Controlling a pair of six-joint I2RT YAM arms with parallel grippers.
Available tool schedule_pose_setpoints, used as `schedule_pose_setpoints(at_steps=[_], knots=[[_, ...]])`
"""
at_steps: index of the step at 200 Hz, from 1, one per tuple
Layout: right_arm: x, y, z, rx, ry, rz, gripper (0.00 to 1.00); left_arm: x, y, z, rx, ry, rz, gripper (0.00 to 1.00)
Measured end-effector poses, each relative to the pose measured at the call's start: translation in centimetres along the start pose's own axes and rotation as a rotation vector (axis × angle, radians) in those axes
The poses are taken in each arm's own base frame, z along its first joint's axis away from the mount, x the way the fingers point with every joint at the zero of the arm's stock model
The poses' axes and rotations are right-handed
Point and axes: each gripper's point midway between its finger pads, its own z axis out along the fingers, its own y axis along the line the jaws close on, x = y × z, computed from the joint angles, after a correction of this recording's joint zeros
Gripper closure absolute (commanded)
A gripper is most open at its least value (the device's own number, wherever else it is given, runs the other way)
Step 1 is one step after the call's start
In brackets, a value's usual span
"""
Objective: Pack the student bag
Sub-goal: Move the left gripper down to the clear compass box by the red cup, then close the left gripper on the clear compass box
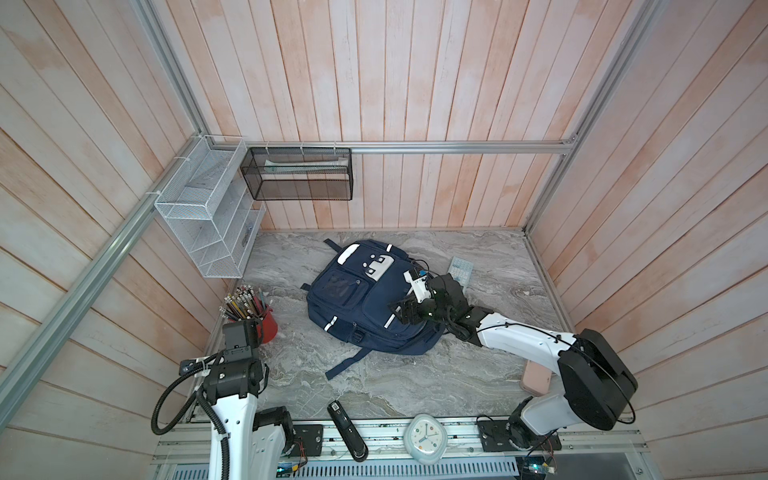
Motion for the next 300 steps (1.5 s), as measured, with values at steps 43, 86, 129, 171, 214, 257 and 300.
schedule_pose_setpoints(at_steps=[43,86,129,171,214,257,300], knots=[[0.1,0.0,0.0,0.000,0.004,0.001,0.26,0.7,2.0,2.0,-0.050,0.027,-0.069,0.19],[0.3,0.0,0.0,0.000,0.015,0.004,0.26,1.3,5.2,4.3,-0.136,0.068,-0.211,0.16],[0.8,-0.3,0.2,0.005,0.033,0.009,0.26,1.1,5.3,5.5,-0.125,0.065,-0.290,0.23],[1.3,-0.5,0.5,0.010,0.047,0.013,0.26,2.0,6.7,6.2,-0.171,0.077,-0.329,0.28],[1.6,-0.6,0.7,0.010,0.059,0.016,0.26,2.4,7.9,6.9,-0.216,0.079,-0.367,0.29],[1.7,-0.6,0.8,0.010,0.063,0.017,0.26,2.3,8.5,7.3,-0.252,0.078,-0.390,0.29],[1.7,-0.6,1.0,0.010,0.068,0.018,0.26,1.2,9.2,8.0,-0.282,0.057,-0.427,0.35]])
